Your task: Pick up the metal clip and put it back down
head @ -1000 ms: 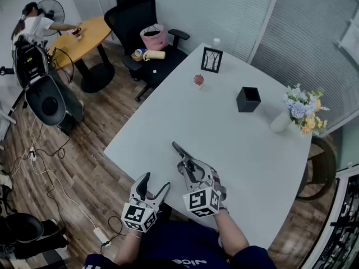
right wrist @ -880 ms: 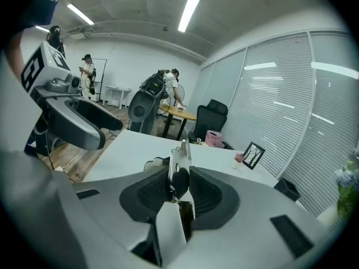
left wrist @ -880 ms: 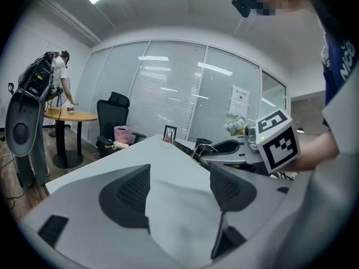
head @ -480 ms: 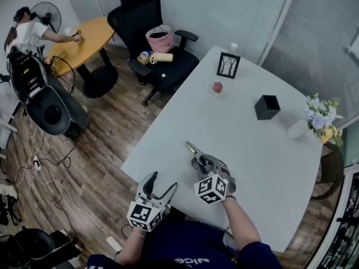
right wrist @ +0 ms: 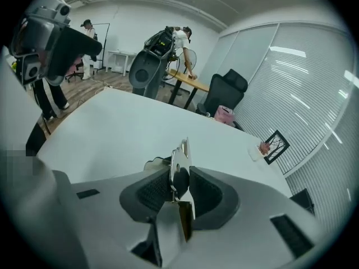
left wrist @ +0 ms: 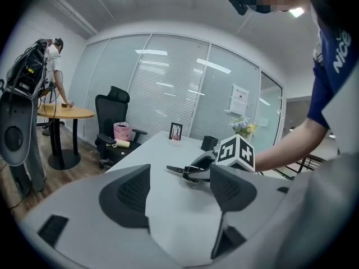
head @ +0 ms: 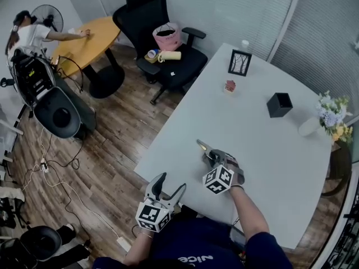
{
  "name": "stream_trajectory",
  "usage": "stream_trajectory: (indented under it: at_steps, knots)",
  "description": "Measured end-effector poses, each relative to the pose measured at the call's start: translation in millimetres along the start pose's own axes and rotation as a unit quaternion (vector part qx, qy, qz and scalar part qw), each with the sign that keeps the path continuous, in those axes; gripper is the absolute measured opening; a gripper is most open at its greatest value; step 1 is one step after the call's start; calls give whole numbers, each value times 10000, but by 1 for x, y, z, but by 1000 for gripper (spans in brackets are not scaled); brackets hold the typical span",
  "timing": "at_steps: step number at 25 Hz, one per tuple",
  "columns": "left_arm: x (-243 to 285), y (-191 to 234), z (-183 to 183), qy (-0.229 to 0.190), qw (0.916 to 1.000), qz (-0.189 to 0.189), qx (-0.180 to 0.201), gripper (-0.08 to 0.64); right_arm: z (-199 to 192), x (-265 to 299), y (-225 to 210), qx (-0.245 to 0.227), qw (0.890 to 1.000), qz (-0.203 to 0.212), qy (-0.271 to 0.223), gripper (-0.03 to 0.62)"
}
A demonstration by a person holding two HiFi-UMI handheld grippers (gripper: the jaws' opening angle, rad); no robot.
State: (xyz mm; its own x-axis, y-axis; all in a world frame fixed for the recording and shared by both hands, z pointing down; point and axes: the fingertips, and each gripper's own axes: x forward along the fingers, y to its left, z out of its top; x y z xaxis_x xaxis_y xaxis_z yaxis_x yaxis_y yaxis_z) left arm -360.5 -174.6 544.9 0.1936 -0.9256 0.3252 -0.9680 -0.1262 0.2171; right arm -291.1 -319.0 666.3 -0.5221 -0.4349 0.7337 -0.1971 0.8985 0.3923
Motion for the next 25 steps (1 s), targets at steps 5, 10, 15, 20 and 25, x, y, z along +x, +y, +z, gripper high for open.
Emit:
stream_trajectory:
  at_steps: [5,10,15,20,25]
  knots:
    - [-9,5,-5,13,10000,32,-22,319,-7,11,6,-7,9998,-45,186,112]
    - [-15,8,-10,32,10000,41,-41,319,-7,15,9,-104,9996,-124,236,120]
    - [-16,9,-14,39,10000,3,-85,318,-7,14,11,3,9997,-114,218,143]
    - [-15,7,-21,148,9997,-106,-153,319,-10,6,14,194,9995,-11,251,248]
    - [-11,2,-23,159,9993,-264,-206,319,-7,-13,14,758,9971,-72,5,258]
